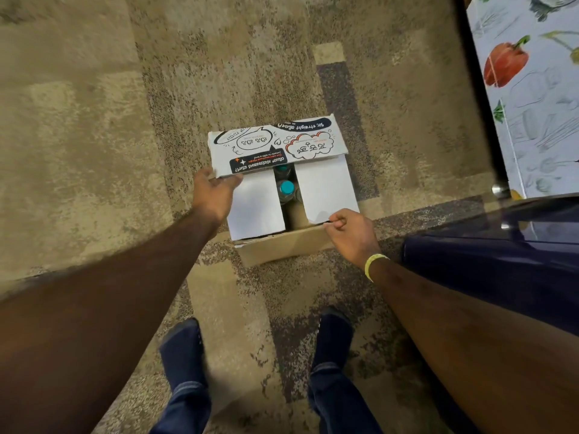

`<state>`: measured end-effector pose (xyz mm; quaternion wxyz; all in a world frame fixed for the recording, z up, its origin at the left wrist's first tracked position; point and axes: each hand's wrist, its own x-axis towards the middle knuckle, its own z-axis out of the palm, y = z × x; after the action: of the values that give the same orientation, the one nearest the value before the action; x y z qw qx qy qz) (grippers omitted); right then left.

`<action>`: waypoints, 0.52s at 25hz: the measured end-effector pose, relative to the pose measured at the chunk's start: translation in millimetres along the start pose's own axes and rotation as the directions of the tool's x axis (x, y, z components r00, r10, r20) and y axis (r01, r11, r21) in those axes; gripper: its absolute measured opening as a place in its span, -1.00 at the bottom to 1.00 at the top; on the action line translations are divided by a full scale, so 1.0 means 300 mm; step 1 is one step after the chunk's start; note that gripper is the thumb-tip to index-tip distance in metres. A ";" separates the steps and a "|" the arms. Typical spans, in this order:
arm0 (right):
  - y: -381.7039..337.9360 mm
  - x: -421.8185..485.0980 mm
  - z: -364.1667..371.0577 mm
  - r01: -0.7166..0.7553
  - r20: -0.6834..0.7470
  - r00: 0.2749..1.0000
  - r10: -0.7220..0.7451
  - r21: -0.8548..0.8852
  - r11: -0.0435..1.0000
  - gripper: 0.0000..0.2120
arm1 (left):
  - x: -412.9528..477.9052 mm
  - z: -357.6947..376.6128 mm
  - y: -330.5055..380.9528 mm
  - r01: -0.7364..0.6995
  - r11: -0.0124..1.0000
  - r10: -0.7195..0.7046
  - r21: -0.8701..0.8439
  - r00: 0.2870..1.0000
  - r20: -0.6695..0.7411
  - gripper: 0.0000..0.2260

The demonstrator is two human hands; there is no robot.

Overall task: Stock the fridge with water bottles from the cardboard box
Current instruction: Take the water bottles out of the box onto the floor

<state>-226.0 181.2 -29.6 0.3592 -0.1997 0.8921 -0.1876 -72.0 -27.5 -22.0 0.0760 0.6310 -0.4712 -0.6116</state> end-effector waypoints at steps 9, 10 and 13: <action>-0.092 0.067 0.030 0.225 0.017 0.974 -0.228 -0.250 0.942 -0.60 | 0.187 -0.061 0.145 -0.455 0.850 0.443 0.265 0.890 0.106 -0.16; -0.095 0.078 0.042 0.215 0.019 0.975 -0.220 -0.298 0.930 -0.52 | 0.217 -0.060 0.148 -0.453 0.813 0.438 0.365 0.890 0.128 -0.14; -0.084 0.108 0.088 0.170 0.005 0.983 -0.184 -0.404 0.899 -0.34 | 0.278 -0.040 0.125 -0.385 0.725 0.364 0.571 0.918 0.157 -0.13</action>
<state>-223.0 138.9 -53.6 0.2769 -0.3463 0.8956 -0.0349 -96.7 -111.1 -52.3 -0.0105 0.5042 -0.7563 -0.4168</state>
